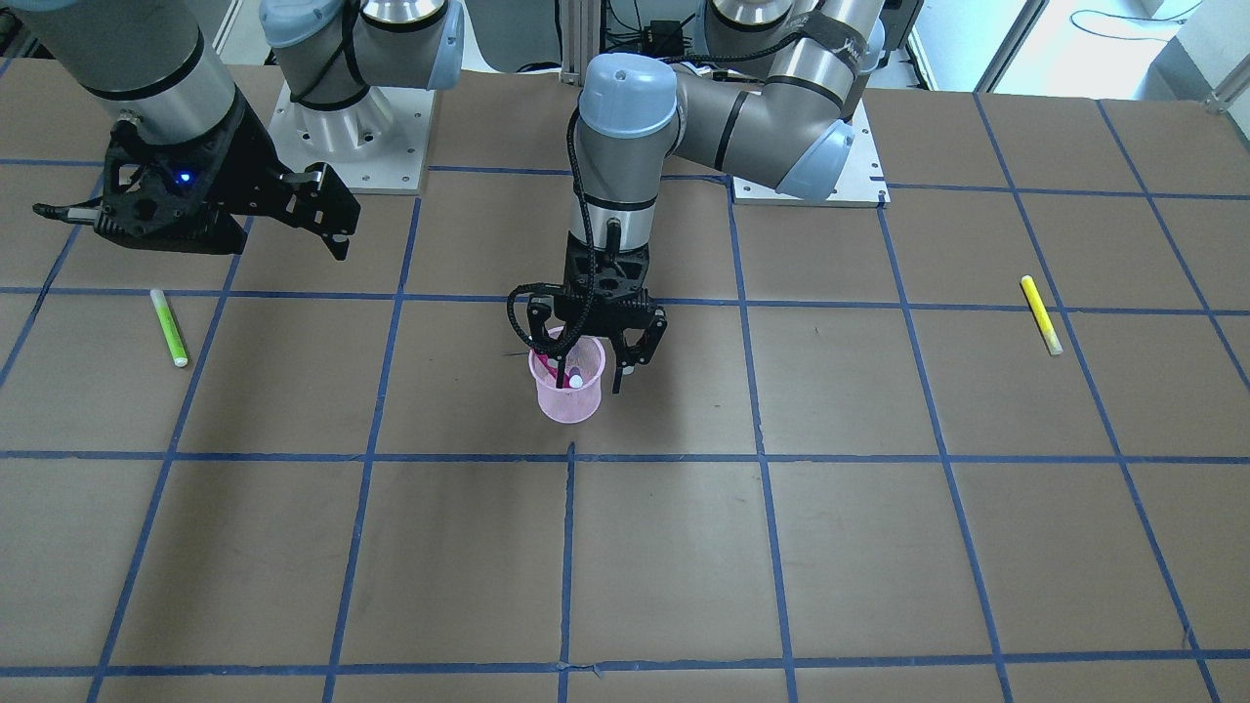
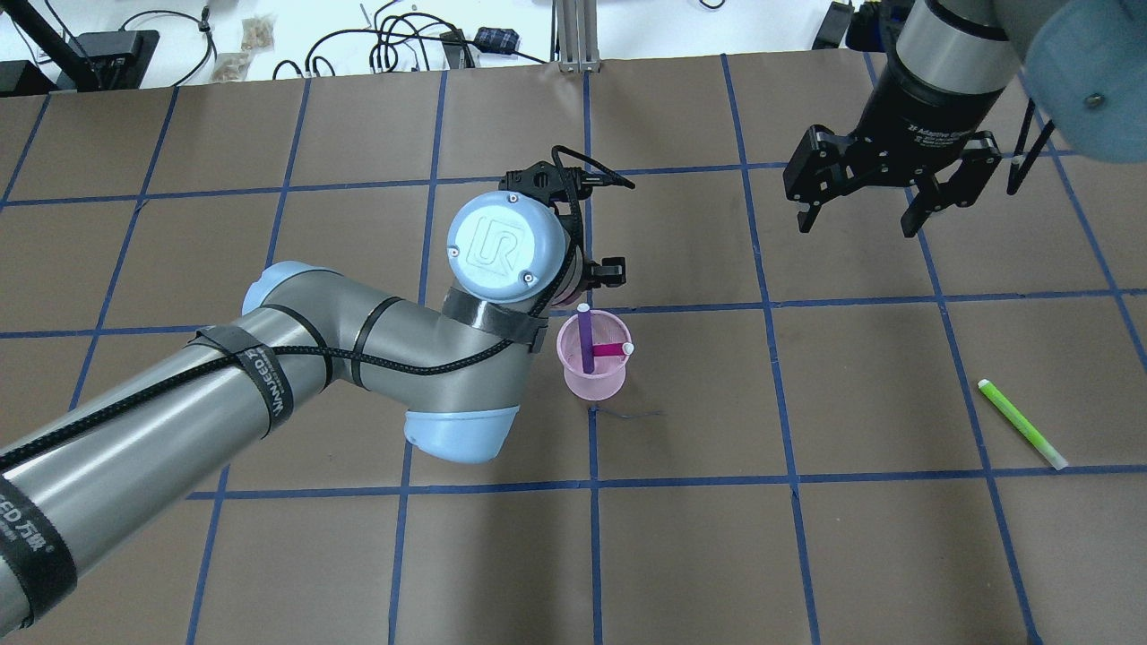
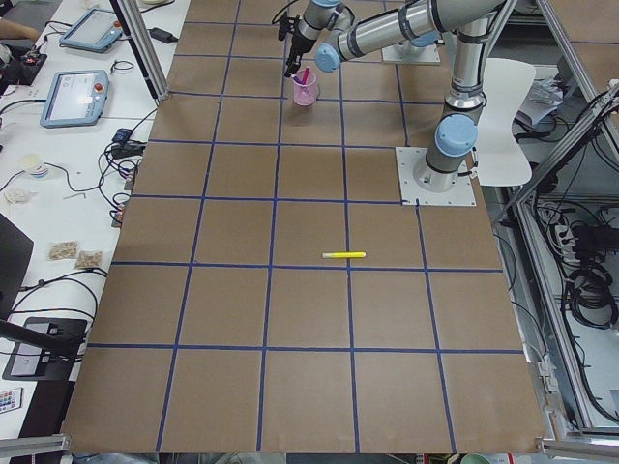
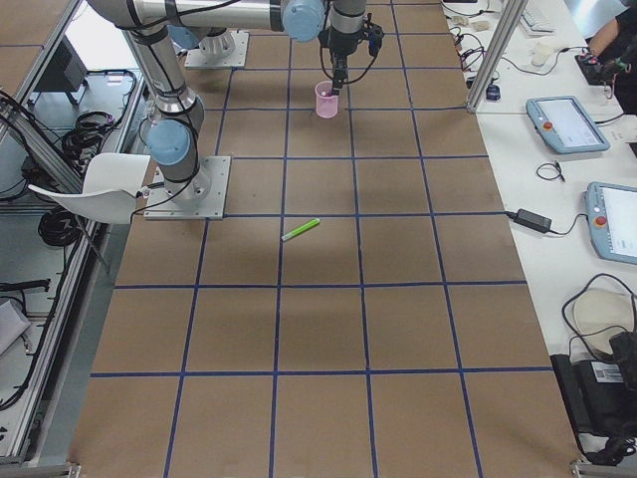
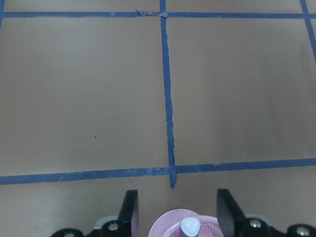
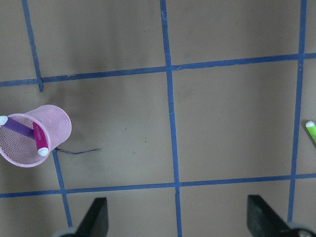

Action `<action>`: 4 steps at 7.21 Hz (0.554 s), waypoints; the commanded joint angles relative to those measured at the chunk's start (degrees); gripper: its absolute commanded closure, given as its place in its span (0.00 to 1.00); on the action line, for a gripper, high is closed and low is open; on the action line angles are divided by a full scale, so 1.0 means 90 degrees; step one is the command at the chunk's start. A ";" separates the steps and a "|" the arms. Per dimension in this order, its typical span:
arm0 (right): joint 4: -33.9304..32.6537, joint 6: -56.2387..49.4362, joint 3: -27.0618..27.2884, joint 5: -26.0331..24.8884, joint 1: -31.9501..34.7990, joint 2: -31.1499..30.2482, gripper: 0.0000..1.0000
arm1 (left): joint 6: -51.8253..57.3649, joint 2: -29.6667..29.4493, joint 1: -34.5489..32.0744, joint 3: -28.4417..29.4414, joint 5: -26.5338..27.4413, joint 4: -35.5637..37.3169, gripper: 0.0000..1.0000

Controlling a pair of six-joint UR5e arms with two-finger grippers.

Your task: Insert purple and pink pens into pink cup

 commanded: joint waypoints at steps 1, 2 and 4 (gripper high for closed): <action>-0.0011 0.0018 -0.0011 0.0005 0.0009 -0.0003 0.00 | 0.0120 0.0245 0.0452 0.0625 -0.0126 -0.1177 0.21; -0.0011 0.0018 -0.0001 -0.0004 0.0000 0.0007 0.00 | 0.0730 0.0333 0.0657 0.1452 -0.0262 -0.2413 0.13; 0.0008 -0.0010 -0.0011 -0.0043 0.0009 -0.0012 0.00 | 0.2642 0.0586 0.1524 0.2822 -0.0264 -0.5237 0.04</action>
